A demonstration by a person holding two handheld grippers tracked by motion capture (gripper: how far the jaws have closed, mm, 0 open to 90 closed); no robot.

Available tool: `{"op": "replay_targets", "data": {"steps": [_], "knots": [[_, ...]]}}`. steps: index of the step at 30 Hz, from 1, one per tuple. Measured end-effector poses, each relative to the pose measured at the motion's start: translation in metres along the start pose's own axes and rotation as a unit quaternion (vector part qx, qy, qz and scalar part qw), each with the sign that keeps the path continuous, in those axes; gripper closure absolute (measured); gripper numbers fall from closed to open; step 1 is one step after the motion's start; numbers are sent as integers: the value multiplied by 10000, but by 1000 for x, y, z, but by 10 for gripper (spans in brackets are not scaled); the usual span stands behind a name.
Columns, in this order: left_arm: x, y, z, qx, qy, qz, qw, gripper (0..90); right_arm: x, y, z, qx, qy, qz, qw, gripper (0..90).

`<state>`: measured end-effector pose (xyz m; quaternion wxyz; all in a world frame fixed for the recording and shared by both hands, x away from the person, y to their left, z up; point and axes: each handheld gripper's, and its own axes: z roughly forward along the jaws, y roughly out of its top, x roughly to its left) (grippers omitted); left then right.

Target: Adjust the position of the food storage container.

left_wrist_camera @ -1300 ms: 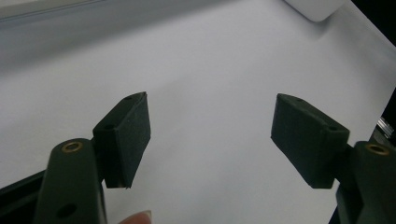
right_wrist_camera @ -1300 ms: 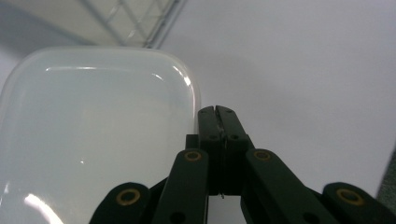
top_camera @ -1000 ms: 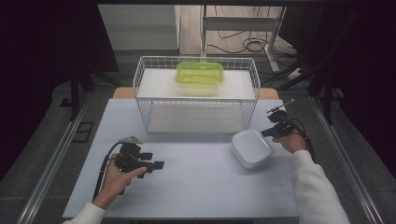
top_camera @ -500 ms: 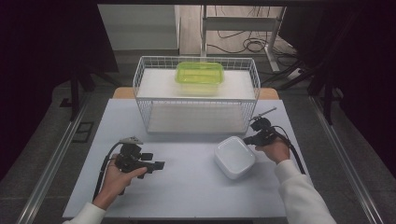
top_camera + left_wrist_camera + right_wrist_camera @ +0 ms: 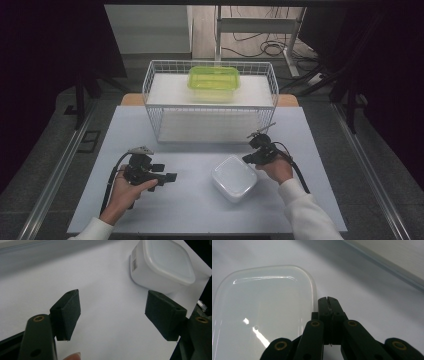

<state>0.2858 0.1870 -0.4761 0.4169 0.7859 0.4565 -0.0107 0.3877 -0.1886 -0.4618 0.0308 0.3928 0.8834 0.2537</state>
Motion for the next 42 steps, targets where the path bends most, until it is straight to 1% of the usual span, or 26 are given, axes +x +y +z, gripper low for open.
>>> {"op": "replay_targets", "data": {"steps": [3, 9, 13, 15, 17, 20, 22, 24, 26, 29, 32, 33, 35, 37, 38, 39, 40, 42], "knots": [[0, 0, 0, 7, 5, 16, 10000, 275, 11, 3, 4, 8, 80, -83, 9999, 889], [1, 0, 0, 6, 35, 1, 10000, 276, 23, 5, 10, -5, 187, -145, 9997, 889], [1, -1, 1, 13, 39, -6, 10000, 276, 28, 5, 13, -41, 321, -164, 9993, 889], [2, -1, 1, 13, 45, -12, 10000, 275, 27, 5, 12, -53, 318, -162, 9993, 889], [2, -1, 0, 10, 56, -8, 10000, 275, 25, 3, 6, -114, 249, -166, 9995, 889], [3, -1, -1, 5, 72, -20, 10000, 275, 20, -1, -8, -330, 201, -132, 9992, 889], [3, -1, -1, 14, 86, -34, 10000, 275, 20, -6, -19, -473, 294, -110, 9984, 889], [3, -1, -1, 23, 94, -39, 9999, 275, 23, -12, -29, -604, 399, -117, 9973, 889], [3, -2, -1, 26, 97, -41, 9999, 274, 30, -18, -37, -696, 504, -237, 9960, 889], [3, -1, 0, 30, 104, -49, 9999, 272, 47, -25, -46, -722, 646, -449, 9943, 889], [3, -2, 0, 22, 105, -57, 9999, 271, 65, -31, -49, -693, 782, -659, 9923, 889], [3, -2, -1, 22, 104, -56, 9999, 271, 74, -34, -48, -678, 848, -744, 9913, 889], [3, -2, -1, 22, 110, -55, 9999, 270, 88, -39, -45, -659, 995, -888, 9889, 889], [4, -2, -1, 16, 116, -65, 9999, 270, 103, -45, -39, -576, 1161, -1052, 9860, 889], [4, -2, -1, 22, 119, -73, 9999, 269, 107, -46, -38, -544, 1198, -1076, 9854, 889], [5, -2, -1, 29, 123, -72, 9999, 269, 116, -49, -32, -432, 1271, -1219, 9834, 889], [5, -3, -1, 31, 125, -76, 9999, 269, 121, -51, -29, -358, 1293, -1273, 9828, 889], [5, -3, -1, 39, 129, -74, 9999, 268, 132, -54, -22, -237, 1318, -1443, 9804, 889]]}}
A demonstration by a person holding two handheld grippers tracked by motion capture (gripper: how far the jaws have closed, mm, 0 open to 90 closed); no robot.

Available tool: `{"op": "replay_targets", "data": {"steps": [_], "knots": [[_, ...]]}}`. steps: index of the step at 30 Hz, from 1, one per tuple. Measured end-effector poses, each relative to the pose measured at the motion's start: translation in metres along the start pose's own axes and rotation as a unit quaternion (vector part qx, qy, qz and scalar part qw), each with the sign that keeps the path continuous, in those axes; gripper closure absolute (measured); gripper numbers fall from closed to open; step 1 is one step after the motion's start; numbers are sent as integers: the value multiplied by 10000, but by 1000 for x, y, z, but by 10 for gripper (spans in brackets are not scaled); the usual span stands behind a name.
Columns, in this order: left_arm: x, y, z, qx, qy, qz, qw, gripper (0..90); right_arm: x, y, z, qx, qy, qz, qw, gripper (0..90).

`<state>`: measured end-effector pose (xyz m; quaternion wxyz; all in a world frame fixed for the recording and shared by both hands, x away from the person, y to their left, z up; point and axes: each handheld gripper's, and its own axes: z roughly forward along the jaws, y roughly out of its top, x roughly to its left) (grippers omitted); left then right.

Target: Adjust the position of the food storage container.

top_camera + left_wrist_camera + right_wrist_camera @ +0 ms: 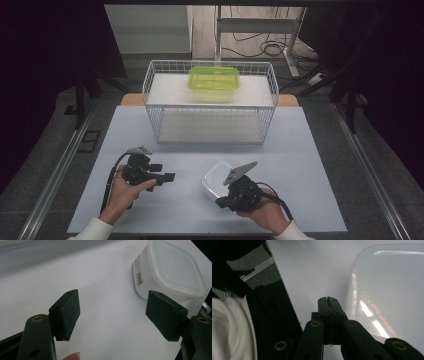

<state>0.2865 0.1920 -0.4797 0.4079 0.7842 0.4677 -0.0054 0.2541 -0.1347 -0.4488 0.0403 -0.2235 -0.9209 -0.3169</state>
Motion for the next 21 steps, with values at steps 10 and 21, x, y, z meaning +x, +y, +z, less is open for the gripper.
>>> {"op": "replay_targets", "data": {"steps": [10, 21], "knots": [[1, -1, 0, 9, 10, -8, 10000, 268, 9, -8, 24, 570, -149, -187, 9981, 889], [2, -2, 2, 49, -13, -31, 10000, 267, -1, -16, 14, 560, -376, -92, 9977, 889]]}}
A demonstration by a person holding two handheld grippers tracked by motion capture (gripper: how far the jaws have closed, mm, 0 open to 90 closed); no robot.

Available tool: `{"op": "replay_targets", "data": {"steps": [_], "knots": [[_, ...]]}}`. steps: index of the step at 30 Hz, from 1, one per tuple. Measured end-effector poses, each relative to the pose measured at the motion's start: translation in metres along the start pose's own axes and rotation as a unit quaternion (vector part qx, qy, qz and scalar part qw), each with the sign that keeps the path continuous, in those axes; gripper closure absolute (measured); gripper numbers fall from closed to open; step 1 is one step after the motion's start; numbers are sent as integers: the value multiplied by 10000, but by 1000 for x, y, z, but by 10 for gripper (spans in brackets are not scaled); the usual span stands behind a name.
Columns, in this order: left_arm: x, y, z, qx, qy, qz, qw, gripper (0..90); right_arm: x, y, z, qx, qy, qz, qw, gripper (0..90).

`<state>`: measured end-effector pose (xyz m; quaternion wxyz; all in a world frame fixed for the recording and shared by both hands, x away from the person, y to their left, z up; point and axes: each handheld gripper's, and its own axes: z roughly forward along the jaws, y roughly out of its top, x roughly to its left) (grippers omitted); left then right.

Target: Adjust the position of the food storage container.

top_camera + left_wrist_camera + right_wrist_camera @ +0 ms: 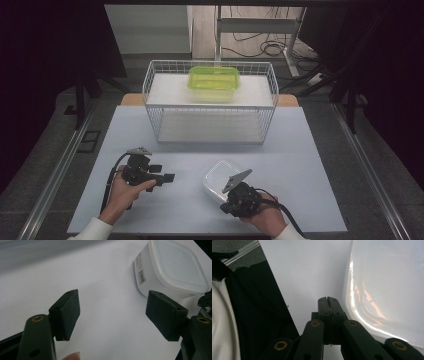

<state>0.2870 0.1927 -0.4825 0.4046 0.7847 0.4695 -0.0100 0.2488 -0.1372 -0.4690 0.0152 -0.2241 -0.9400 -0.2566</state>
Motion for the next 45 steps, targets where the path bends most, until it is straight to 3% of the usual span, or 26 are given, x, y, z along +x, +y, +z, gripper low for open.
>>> {"op": "replay_targets", "data": {"steps": [17, 29, 34, 39, 43, 45], "knots": [[1, 0, 0, 16, -16, -24, 10000, 266, -32, -10, -9, -188, -299, 428, 9985, 889], [2, 0, 0, 8, -10, -33, 10000, 265, -53, -17, -13, -249, -544, 736, 9955, 889], [3, 0, 0, 5, -6, -30, 10000, 266, -51, -18, -17, -297, -597, 712, 9952, 889], [4, 0, -1, 2, 6, -61, 10000, 265, -39, -14, -37, -476, -693, 509, 9952, 889], [4, 0, 0, -4, 11, -67, 10000, 266, -54, -18, -59, -768, -998, 776, 9890, 889], [4, 0, 0, -16, -5, -87, 10000, 266, -66, -21, -64, -742, -1363, 902, 9838, 889]]}}
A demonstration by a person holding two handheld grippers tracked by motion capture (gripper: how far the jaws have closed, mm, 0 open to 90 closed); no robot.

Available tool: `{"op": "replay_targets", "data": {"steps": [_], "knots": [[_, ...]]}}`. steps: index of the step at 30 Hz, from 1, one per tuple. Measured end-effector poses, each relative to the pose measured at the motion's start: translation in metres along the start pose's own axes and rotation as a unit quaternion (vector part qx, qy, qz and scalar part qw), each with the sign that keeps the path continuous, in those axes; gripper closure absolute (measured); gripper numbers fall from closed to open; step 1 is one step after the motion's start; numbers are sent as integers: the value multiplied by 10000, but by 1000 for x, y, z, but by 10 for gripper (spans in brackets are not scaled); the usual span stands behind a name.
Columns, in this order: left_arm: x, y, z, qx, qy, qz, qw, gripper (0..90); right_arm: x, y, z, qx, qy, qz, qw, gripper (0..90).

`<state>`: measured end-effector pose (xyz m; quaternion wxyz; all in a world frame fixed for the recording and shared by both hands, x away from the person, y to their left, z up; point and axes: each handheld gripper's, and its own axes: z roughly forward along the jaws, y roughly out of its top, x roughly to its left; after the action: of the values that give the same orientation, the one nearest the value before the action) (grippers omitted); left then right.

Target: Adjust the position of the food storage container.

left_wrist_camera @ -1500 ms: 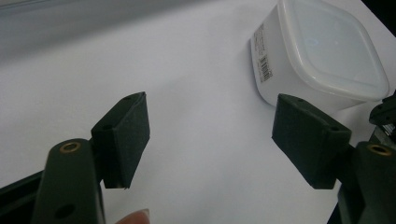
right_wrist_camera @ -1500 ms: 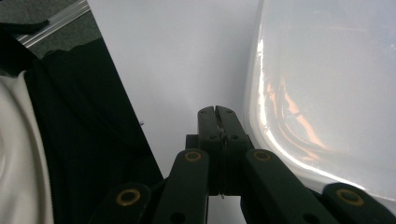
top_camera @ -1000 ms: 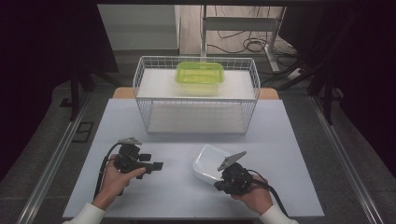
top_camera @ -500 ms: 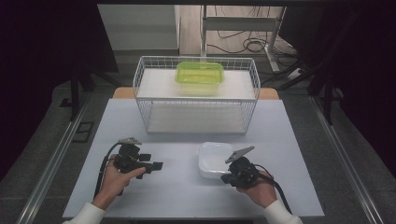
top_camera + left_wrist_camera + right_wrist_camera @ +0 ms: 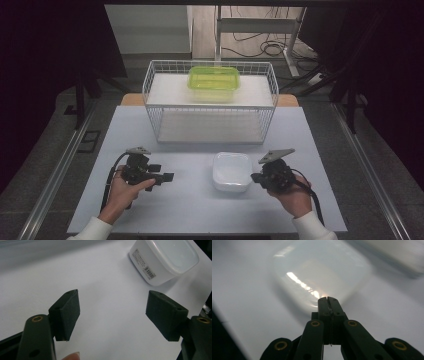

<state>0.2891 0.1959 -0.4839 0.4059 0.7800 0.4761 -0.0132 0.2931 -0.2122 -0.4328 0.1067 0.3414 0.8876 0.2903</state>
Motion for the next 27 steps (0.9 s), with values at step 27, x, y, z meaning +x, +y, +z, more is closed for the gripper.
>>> {"op": "replay_targets", "data": {"steps": [27], "knots": [[1, 0, 1, 22, -13, -12, 10000, 265, -11, 23, 67, 558, -257, 116, 9980, 889]]}}
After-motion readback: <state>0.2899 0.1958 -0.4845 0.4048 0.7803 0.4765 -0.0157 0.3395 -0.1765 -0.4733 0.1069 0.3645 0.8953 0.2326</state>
